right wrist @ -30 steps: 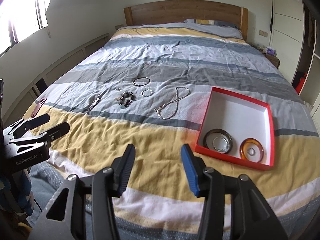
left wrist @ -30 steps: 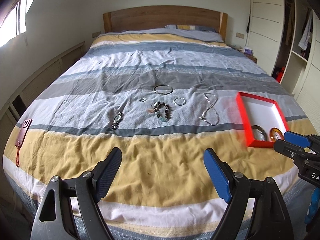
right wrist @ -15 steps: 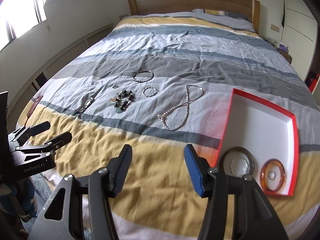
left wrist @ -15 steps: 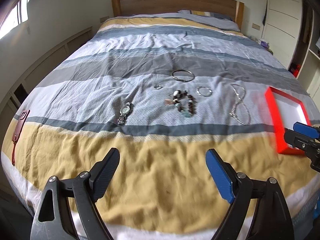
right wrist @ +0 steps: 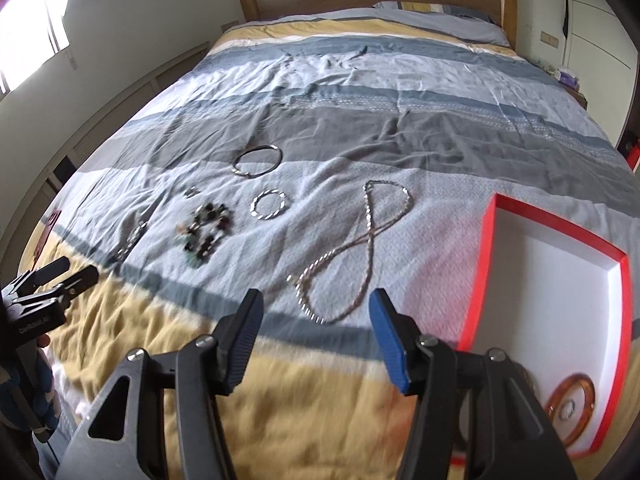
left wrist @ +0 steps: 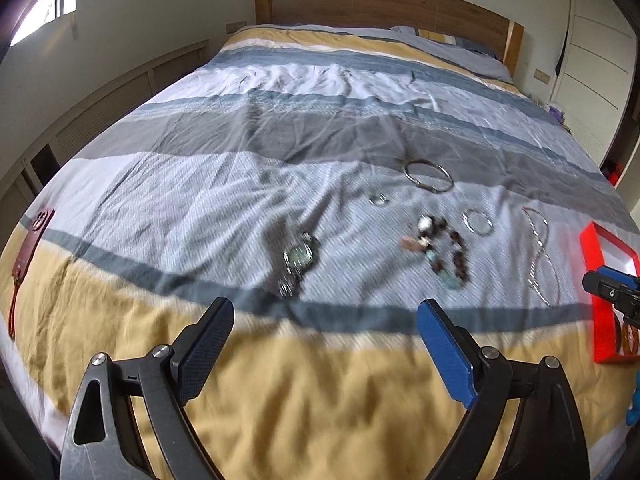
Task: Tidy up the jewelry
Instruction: 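Grasp the green-faced watch with the left tool while the right tool grasps the silver chain necklace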
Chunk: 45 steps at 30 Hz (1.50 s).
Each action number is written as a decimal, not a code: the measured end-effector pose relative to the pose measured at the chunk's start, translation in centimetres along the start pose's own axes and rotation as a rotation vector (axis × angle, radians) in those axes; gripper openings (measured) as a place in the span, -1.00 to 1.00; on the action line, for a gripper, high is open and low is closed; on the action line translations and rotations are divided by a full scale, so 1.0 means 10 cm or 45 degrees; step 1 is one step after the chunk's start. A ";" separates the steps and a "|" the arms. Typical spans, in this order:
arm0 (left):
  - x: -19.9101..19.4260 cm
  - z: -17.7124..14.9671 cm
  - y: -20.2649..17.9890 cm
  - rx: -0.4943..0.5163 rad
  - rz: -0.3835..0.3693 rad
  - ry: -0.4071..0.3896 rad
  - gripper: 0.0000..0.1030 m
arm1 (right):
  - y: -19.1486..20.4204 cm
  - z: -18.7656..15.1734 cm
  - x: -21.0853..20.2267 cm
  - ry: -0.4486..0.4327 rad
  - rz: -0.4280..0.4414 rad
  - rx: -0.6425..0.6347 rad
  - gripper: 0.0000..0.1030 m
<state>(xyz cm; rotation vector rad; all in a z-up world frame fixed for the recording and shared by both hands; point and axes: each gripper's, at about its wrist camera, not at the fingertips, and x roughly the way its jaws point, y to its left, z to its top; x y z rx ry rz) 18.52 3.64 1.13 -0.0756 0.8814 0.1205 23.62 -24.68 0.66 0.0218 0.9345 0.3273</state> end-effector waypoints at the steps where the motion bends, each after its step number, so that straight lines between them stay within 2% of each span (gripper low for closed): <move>1: 0.06 0.04 0.03 -0.008 -0.005 0.003 0.78 | -0.02 0.03 0.04 0.001 -0.004 0.011 0.04; 16: 0.74 0.18 0.30 -0.057 -0.004 0.071 0.73 | -0.25 0.31 0.78 0.046 -0.043 0.142 0.07; 21: 0.92 0.15 0.35 -0.074 -0.016 0.110 0.45 | -0.31 0.32 0.96 0.060 -0.057 0.176 0.07; 25: 0.96 0.11 0.35 -0.082 -0.040 0.113 0.37 | -0.31 0.31 1.04 0.061 -0.066 0.165 0.07; 29: 0.94 0.08 0.30 -0.055 -0.057 0.115 0.04 | -0.29 0.26 1.06 0.053 -0.069 0.150 0.05; 32: 0.93 0.06 0.26 -0.051 -0.078 0.119 -0.22 | -0.26 0.22 1.05 0.054 -0.041 0.141 -0.27; 34: 0.92 0.05 0.26 -0.056 -0.100 0.126 -0.42 | -0.25 0.20 1.04 0.057 -0.024 0.146 -0.67; 35: 0.91 0.05 0.25 -0.056 -0.106 0.130 -0.54 | -0.24 0.19 1.04 0.062 -0.008 0.153 -0.77; 36: 0.90 0.05 0.25 -0.058 -0.119 0.136 -0.76 | -0.24 0.18 1.03 0.071 0.017 0.162 -0.88; 37: 0.90 0.04 0.25 -0.064 -0.147 0.151 -0.77 | -0.22 0.17 1.03 0.074 0.024 0.161 -0.90; 45: 0.71 -0.06 0.17 -0.053 -0.167 0.150 -0.77 | -0.05 0.05 0.85 0.069 0.103 0.131 -0.92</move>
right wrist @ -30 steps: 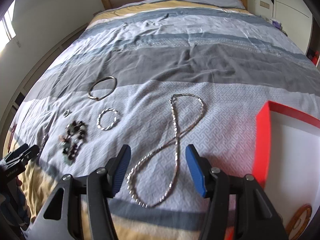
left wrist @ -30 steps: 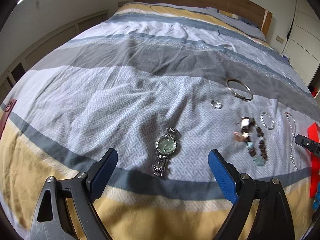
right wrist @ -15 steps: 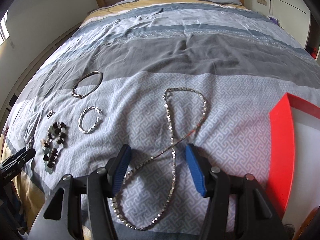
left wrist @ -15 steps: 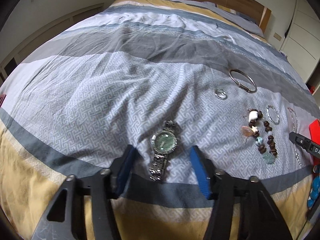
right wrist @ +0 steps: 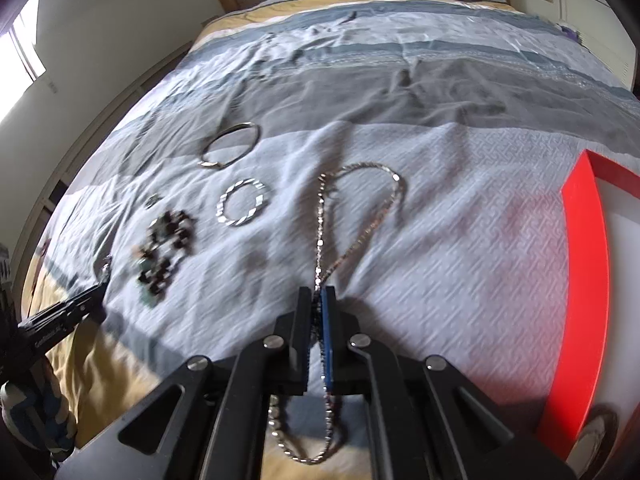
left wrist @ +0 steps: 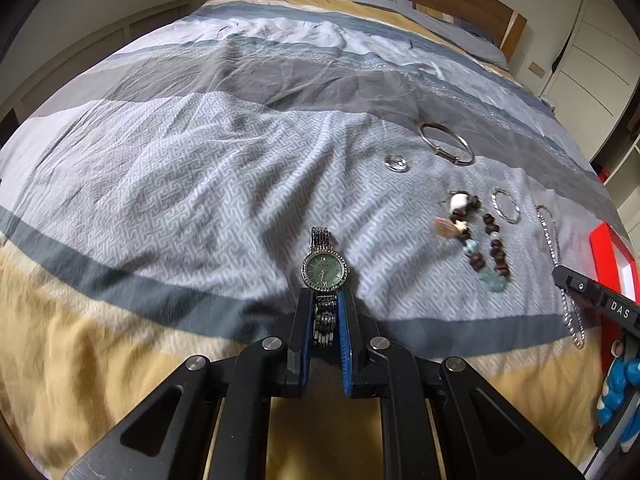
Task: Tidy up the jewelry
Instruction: 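Grasp the green-faced watch with the left tool while the right tool grasps the silver chain necklace, then carry the watch with the left tool while the right tool carries the necklace into the red box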
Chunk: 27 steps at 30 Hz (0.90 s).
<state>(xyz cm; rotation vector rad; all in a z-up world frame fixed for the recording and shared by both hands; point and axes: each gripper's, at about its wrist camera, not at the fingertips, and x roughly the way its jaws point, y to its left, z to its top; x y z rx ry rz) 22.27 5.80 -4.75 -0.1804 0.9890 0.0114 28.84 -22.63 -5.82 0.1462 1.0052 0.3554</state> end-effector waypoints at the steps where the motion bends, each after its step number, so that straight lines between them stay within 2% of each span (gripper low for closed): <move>1: -0.04 -0.02 -0.02 0.006 -0.006 -0.003 -0.77 | 0.03 -0.02 -0.03 -0.001 0.009 -0.005 -0.92; 8: -0.33 -0.12 -0.18 0.058 -0.029 -0.034 -0.78 | 0.19 -0.20 -0.37 -0.037 0.047 -0.022 -0.92; 27: -1.40 -0.51 -0.62 0.180 -0.101 -0.169 -0.78 | 0.46 -0.77 -1.66 -0.194 0.061 -0.070 -0.92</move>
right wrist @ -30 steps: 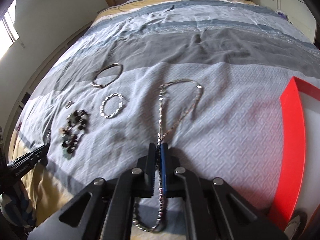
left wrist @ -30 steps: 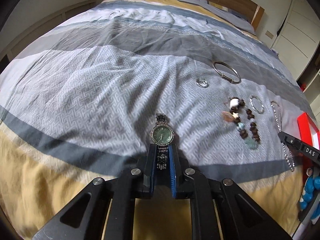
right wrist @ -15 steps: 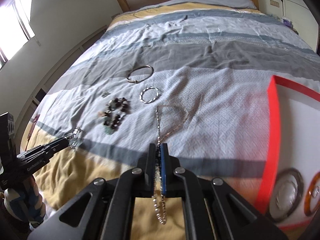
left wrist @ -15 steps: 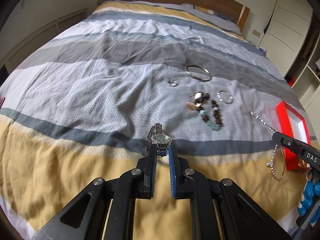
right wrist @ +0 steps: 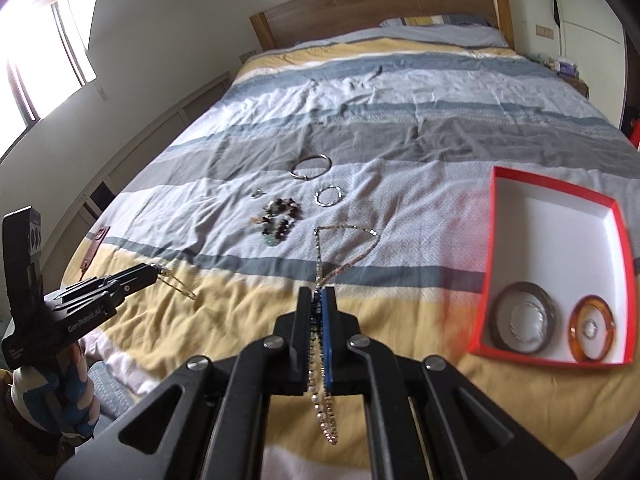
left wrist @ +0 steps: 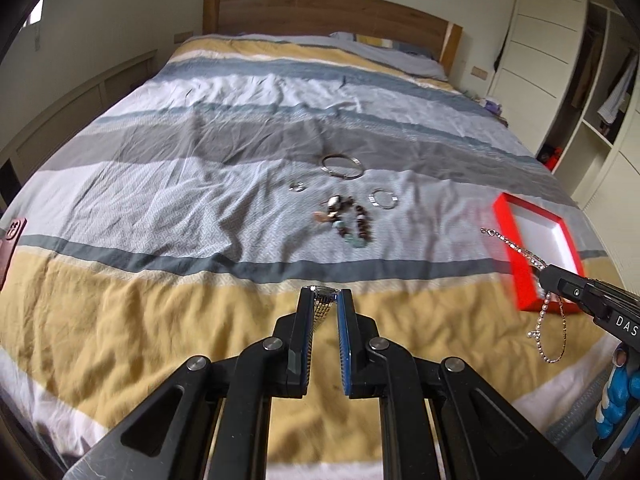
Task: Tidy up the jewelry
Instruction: 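Carry the watch with the left tool while the right tool carries the necklace into the red box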
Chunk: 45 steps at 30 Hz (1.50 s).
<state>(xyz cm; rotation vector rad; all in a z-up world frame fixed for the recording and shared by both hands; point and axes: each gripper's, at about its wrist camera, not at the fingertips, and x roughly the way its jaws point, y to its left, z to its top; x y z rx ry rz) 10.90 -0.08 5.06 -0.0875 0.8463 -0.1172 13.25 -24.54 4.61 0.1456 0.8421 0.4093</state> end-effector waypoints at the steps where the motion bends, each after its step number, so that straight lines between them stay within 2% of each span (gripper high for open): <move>1: -0.05 -0.01 -0.04 0.008 -0.005 -0.007 -0.78 | 0.01 -0.01 -0.06 -0.008 -0.001 -0.002 -0.92; 8: -0.35 -0.01 -0.38 0.081 -0.054 -0.061 -0.78 | 0.01 -0.11 -0.53 -0.093 -0.021 0.000 -0.92; 14: -0.48 0.09 -0.80 0.150 -0.125 -0.097 -0.78 | -0.17 -0.13 -0.91 -0.171 -0.060 0.023 -0.92; 19: -0.43 0.26 -1.26 0.206 -0.210 -0.102 -0.78 | -0.49 -0.07 -1.20 -0.223 -0.119 0.050 -0.92; 26: -0.14 0.54 -2.03 0.292 -0.329 -0.074 -0.78 | -1.13 0.06 -1.42 -0.255 -0.215 0.090 -0.92; 33: 0.43 0.70 -2.70 0.388 -0.378 0.003 -0.78 | -1.81 0.17 -1.24 -0.229 -0.267 0.148 -0.92; 45: 1.47 0.74 -3.17 0.430 -0.351 0.160 -0.78 | -2.57 0.30 -0.39 -0.091 -0.281 0.173 -0.92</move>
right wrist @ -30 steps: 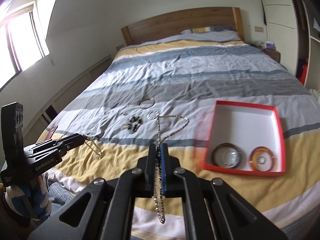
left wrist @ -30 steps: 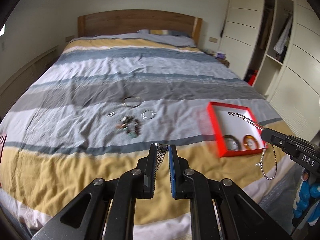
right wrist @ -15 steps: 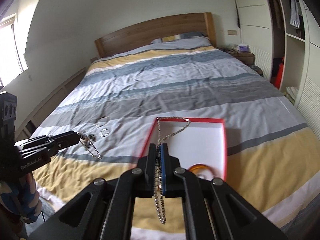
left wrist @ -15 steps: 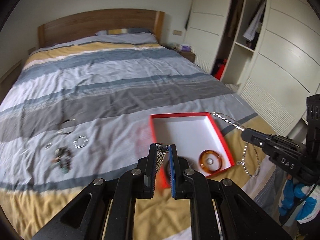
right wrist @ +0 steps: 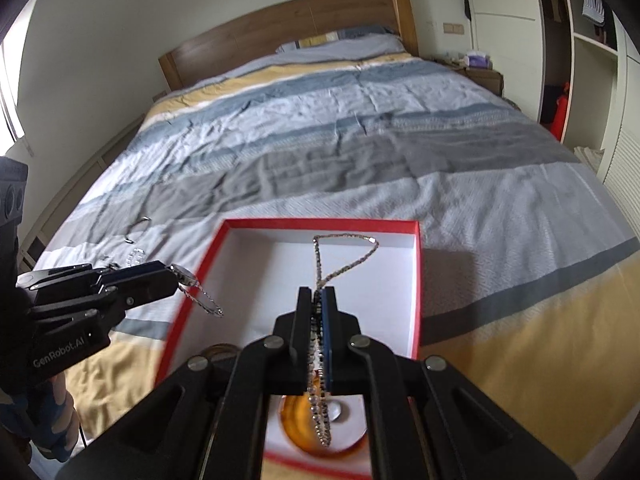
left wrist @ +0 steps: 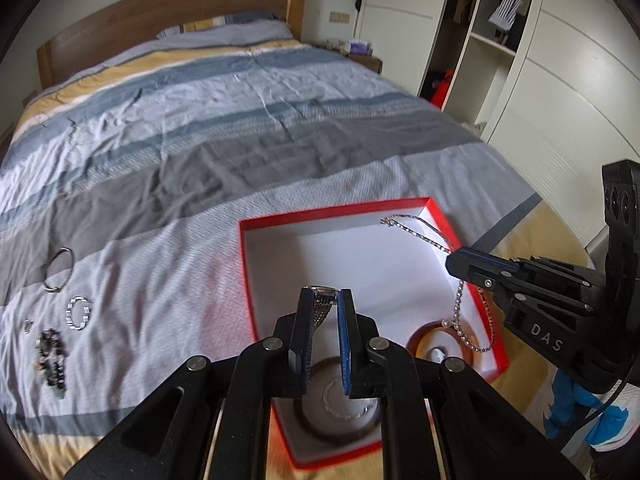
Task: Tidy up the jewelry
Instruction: 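Carry the watch with the left tool while the right tool carries the necklace into the red box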
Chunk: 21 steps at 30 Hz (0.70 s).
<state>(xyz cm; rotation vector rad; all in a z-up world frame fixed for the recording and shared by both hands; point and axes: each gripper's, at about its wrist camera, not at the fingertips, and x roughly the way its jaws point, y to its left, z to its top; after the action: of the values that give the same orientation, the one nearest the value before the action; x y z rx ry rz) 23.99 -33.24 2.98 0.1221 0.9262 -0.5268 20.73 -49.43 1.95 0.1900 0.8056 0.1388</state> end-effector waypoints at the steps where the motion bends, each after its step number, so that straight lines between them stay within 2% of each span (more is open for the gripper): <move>1: 0.08 -0.01 0.00 0.002 -0.002 0.015 -0.78 | -0.02 0.00 0.07 0.014 -0.002 -0.002 -0.92; 8: 0.44 -0.13 0.00 -0.008 -0.013 0.089 -0.78 | -0.16 -0.06 0.39 0.097 -0.022 -0.025 -0.92; 15: 0.59 -0.26 0.08 -0.034 -0.008 0.141 -0.78 | -0.22 -0.18 0.60 0.200 -0.029 -0.065 -0.91; 19: 0.62 -0.28 0.14 -0.059 -0.003 0.145 -0.76 | -0.24 -0.21 0.59 0.194 -0.022 -0.047 -0.89; 21: 0.61 -0.28 0.15 -0.059 0.005 0.142 -0.69 | -0.23 -0.21 0.59 0.194 -0.025 -0.043 -0.89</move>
<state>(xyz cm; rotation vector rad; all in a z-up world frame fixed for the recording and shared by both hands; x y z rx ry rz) 25.59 -33.36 -3.72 0.1119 1.0458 -0.4986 23.36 -50.33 -4.10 0.1405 0.9562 0.1496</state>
